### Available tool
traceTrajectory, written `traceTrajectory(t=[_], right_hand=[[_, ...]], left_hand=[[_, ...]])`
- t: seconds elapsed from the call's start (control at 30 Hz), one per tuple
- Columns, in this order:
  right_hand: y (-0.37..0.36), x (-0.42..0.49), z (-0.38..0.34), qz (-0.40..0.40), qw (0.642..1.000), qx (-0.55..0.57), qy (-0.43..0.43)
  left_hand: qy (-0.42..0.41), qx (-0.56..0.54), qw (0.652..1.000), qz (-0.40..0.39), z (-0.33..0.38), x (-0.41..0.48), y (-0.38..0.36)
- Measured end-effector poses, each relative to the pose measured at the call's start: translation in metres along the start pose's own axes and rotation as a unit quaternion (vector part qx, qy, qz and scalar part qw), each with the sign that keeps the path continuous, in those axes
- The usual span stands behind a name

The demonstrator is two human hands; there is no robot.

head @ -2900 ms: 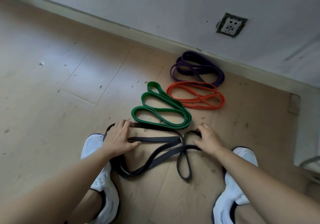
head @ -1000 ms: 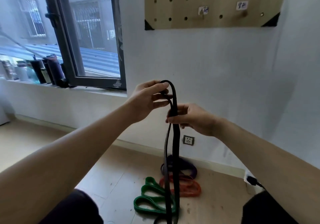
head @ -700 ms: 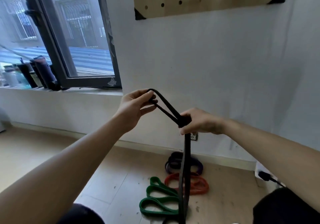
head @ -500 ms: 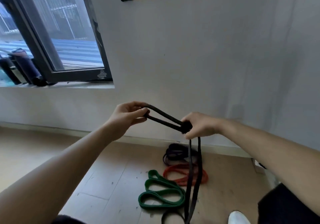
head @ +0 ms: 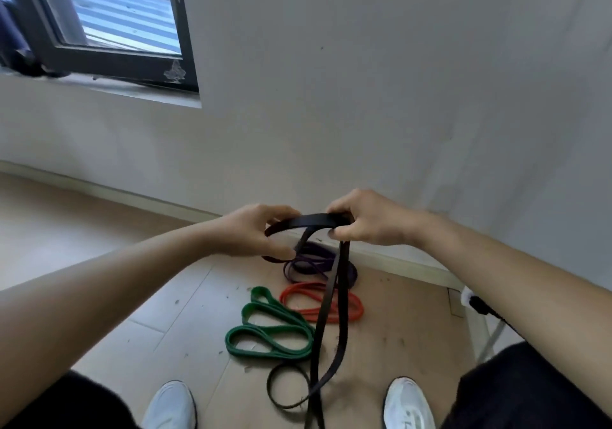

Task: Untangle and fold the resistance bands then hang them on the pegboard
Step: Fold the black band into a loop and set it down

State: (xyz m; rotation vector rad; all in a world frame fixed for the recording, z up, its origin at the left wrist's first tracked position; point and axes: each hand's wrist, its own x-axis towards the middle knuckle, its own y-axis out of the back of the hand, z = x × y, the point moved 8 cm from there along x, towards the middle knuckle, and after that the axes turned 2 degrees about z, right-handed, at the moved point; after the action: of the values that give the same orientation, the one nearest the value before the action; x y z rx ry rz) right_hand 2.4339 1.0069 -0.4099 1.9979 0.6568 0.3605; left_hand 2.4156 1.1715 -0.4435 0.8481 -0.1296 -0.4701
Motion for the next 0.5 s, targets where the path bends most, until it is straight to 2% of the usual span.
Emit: traceTrajectory(t=[0.13, 0.2, 0.3, 0.5], right_hand=[[-0.006, 0.000, -0.017, -0.009, 0.999, -0.015, 0.030], [-0.004, -0.001, -0.024, -0.004, 0.999, 0.001, 0.041], [-0.003, -0.001, -0.025, 0.004, 0.999, 0.007, 0.038], [-0.018, 0.004, -0.009, -0.032, 0.994, 0.102, 0.006]], left_hand=[[0.007, -0.163, 0.986, -0.038, 0.027, 0.002, -0.013], [0.032, -0.179, 0.983, -0.035, 0.026, 0.001, -0.015], [0.049, -0.155, 0.987, 0.014, 0.024, 0.001, -0.006], [-0.015, -0.234, 0.970, 0.063, 0.046, -0.006, 0.019]])
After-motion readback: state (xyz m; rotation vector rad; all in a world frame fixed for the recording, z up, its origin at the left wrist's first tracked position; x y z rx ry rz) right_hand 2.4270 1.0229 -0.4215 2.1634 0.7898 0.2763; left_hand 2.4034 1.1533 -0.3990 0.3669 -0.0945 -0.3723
